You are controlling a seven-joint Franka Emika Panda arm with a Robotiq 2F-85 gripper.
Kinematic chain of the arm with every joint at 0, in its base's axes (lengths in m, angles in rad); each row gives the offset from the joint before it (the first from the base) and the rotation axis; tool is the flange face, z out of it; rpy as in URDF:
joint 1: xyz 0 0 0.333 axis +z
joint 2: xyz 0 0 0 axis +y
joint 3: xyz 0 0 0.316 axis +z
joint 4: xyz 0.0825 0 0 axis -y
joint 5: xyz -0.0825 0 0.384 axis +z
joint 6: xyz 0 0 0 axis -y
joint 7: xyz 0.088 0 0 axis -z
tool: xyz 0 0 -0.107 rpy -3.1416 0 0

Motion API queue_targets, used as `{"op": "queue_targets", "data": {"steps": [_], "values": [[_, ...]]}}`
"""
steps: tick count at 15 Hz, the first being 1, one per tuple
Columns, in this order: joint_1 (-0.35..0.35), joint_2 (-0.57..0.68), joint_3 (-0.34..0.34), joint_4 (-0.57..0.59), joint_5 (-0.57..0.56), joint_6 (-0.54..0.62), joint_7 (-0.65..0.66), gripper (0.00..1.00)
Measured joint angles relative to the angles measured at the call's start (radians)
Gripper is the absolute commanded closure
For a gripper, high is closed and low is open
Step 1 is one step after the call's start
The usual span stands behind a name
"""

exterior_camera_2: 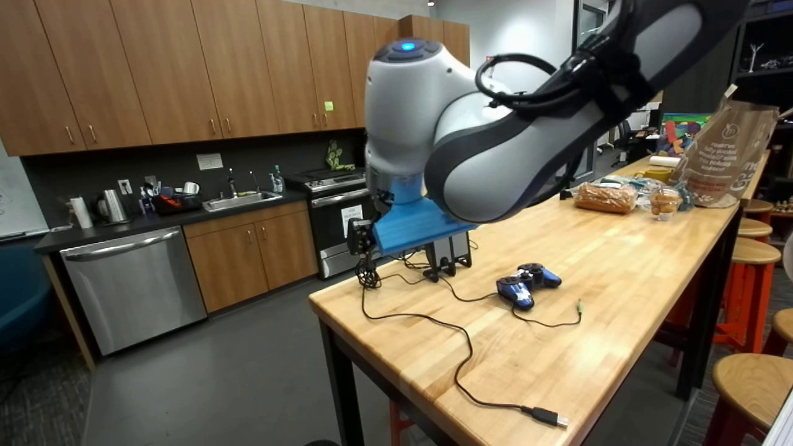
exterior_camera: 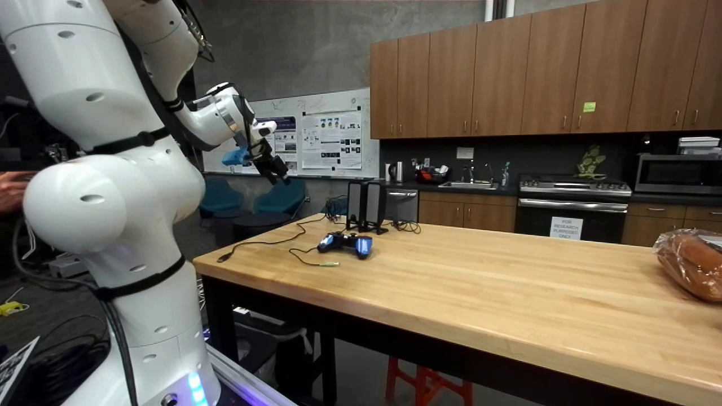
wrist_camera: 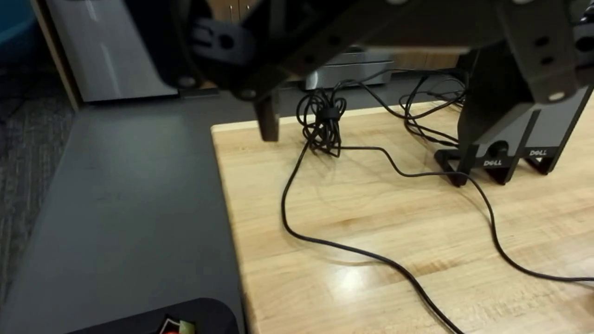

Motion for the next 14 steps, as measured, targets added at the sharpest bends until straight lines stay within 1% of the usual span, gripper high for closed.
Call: {"op": "queue_targets", "data": {"steps": [2, 4, 5, 7, 8, 10, 14], "values": [[-0.144, -0.010, 0.162, 0.070, -0.003, -0.090, 0.021, 0.00], [-0.293, -0.043, 0.322, 0.133, 0.050, -0.159, 0.015, 0.00], [-0.367, -0.070, 0.381, 0.163, 0.086, -0.186, -0.007, 0.00], [-0.513, -0.148, 0.468, 0.239, 0.167, -0.229, -0.075, 0.00], [-0.537, -0.181, 0.467, 0.257, 0.213, -0.228, -0.109, 0.00], [-0.497, -0.210, 0.414, 0.246, 0.254, -0.222, -0.137, 0.00], [-0.438, -0.216, 0.386, 0.239, 0.258, -0.223, -0.135, 0.00]]}}
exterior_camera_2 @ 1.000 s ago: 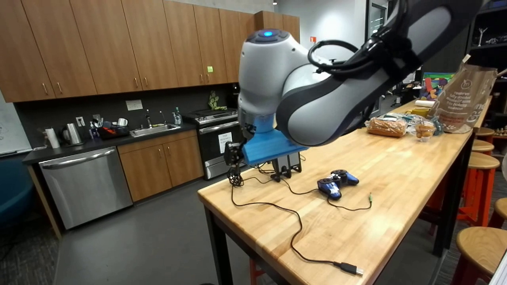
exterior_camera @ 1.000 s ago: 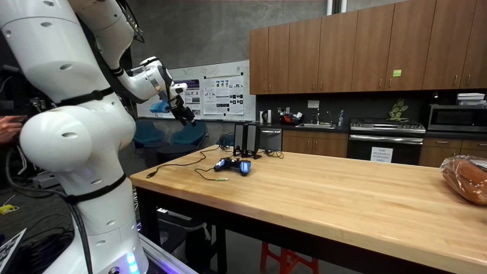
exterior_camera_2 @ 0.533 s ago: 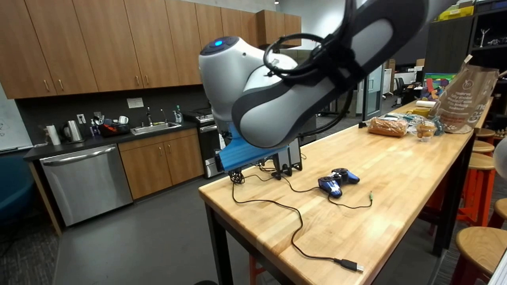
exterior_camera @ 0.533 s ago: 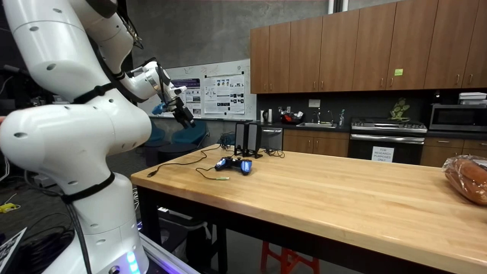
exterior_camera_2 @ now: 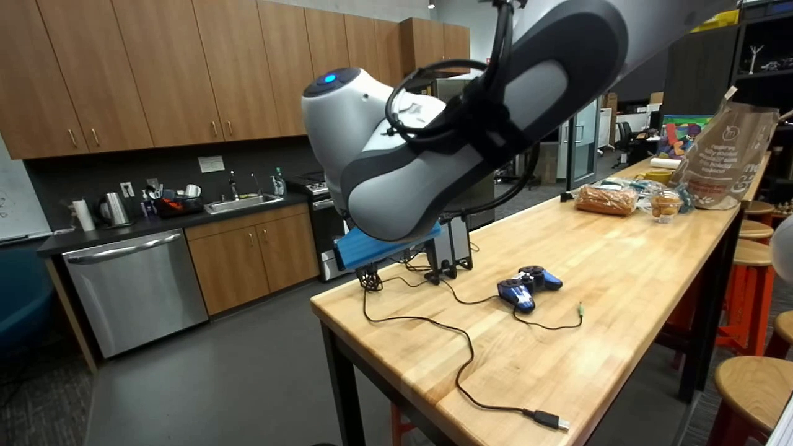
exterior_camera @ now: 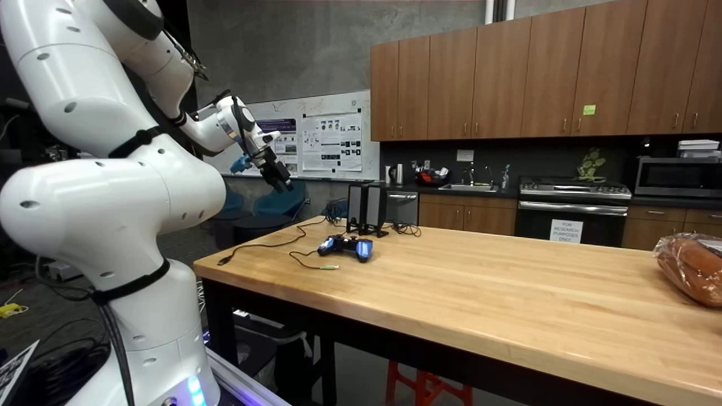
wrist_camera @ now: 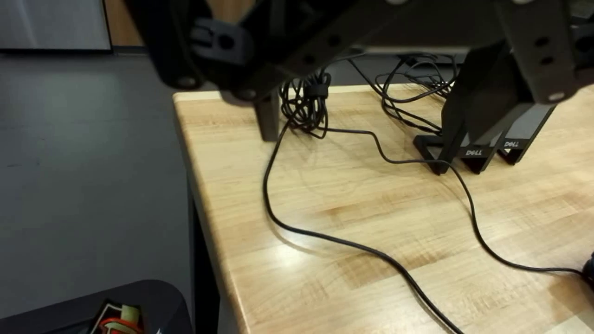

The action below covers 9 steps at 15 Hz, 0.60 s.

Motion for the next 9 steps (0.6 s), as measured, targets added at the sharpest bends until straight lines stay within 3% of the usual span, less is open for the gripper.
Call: {"op": "queue_targets", "data": {"steps": [9], "values": [[-0.002, -0.002, -0.006, -0.005, 0.000, 0.000, 0.000, 0.00]]}}
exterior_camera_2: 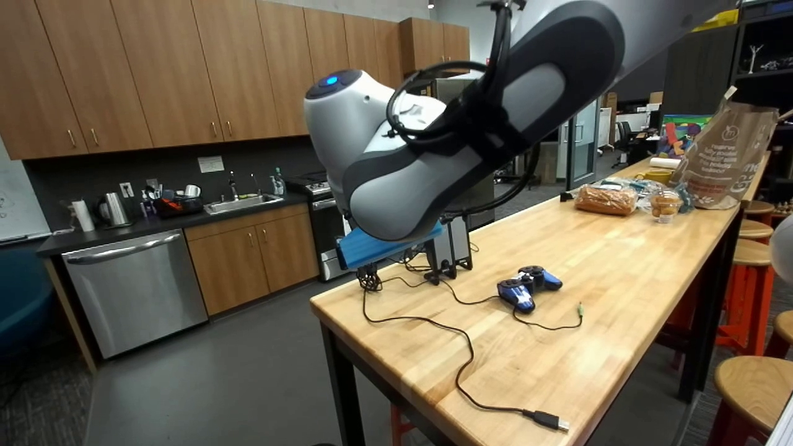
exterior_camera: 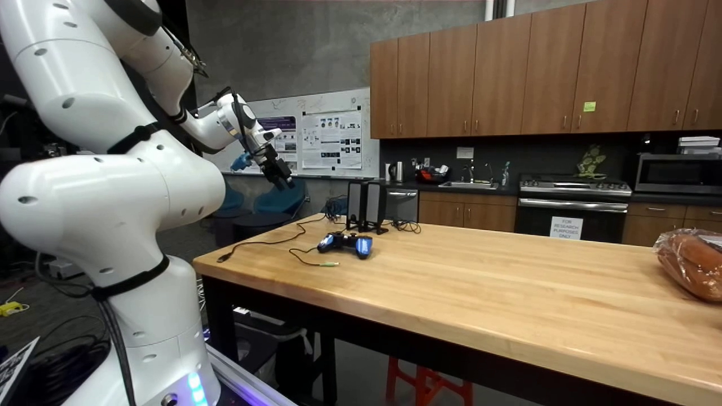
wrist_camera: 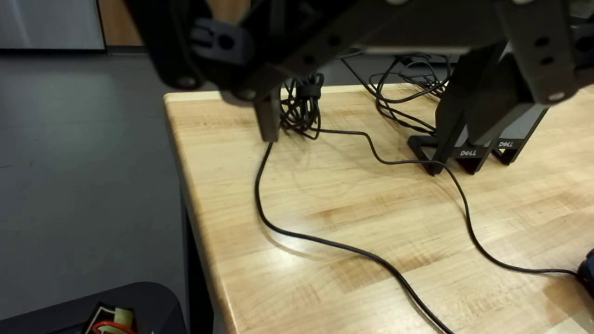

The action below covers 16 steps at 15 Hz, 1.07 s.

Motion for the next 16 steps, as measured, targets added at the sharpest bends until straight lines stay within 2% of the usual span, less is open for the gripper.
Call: {"op": "queue_targets", "data": {"steps": [6, 16], "values": [[0.014, -0.065, -0.055, -0.006, 0.112, 0.001, -0.091, 0.00], [0.014, -0.117, -0.070, 0.023, 0.202, -0.054, -0.258, 0.00]]}}
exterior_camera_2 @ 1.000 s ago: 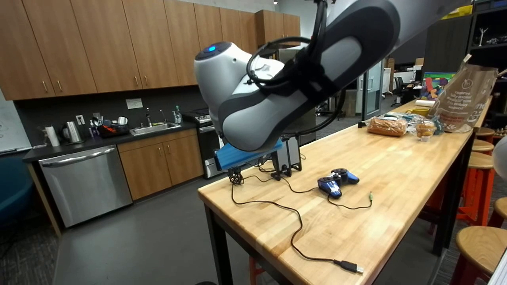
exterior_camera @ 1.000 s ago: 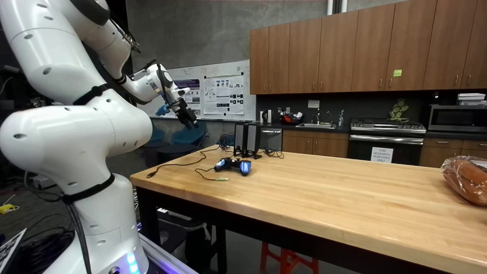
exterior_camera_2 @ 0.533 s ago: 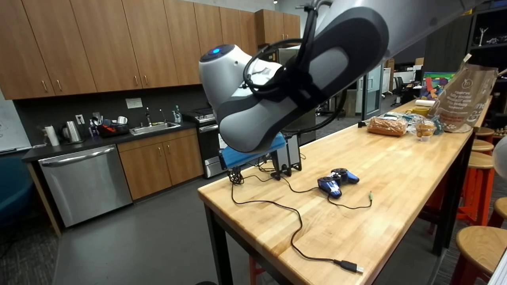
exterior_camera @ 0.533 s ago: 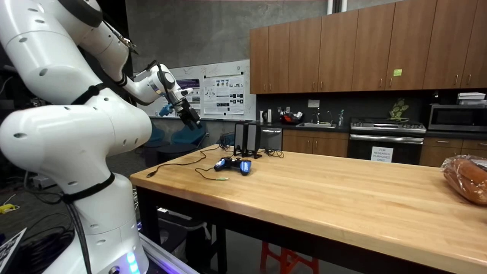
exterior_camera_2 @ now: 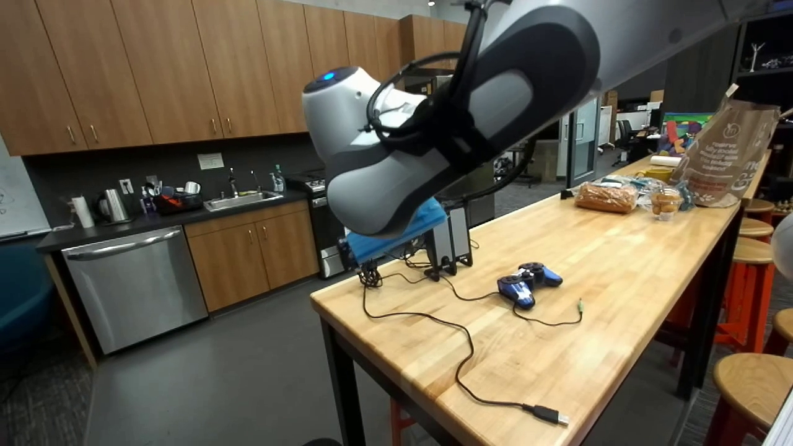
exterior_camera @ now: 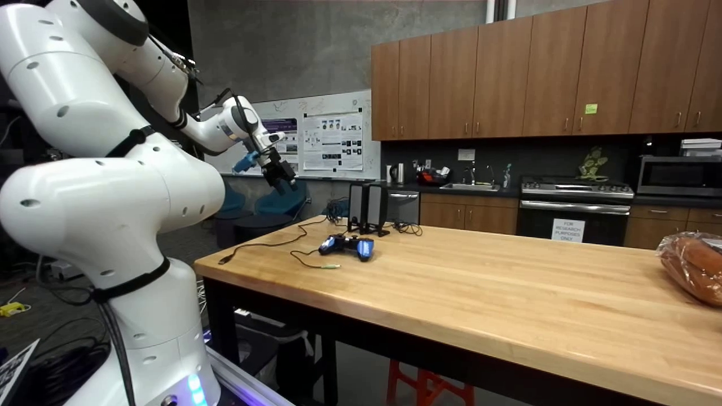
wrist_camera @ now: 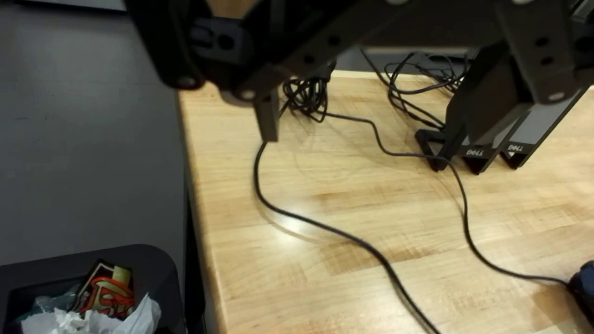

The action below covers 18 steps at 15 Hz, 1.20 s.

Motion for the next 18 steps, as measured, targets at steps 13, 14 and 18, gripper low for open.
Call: {"op": "queue_targets", "data": {"steps": [13, 14, 18], "values": [[-0.237, 0.072, -0.111, 0.026, -0.005, -0.005, -0.401, 0.00], [-0.233, 0.066, -0.110, 0.026, -0.005, -0.005, -0.398, 0.00], [-0.233, 0.064, -0.109, 0.026, -0.005, -0.005, -0.396, 0.00]]}}
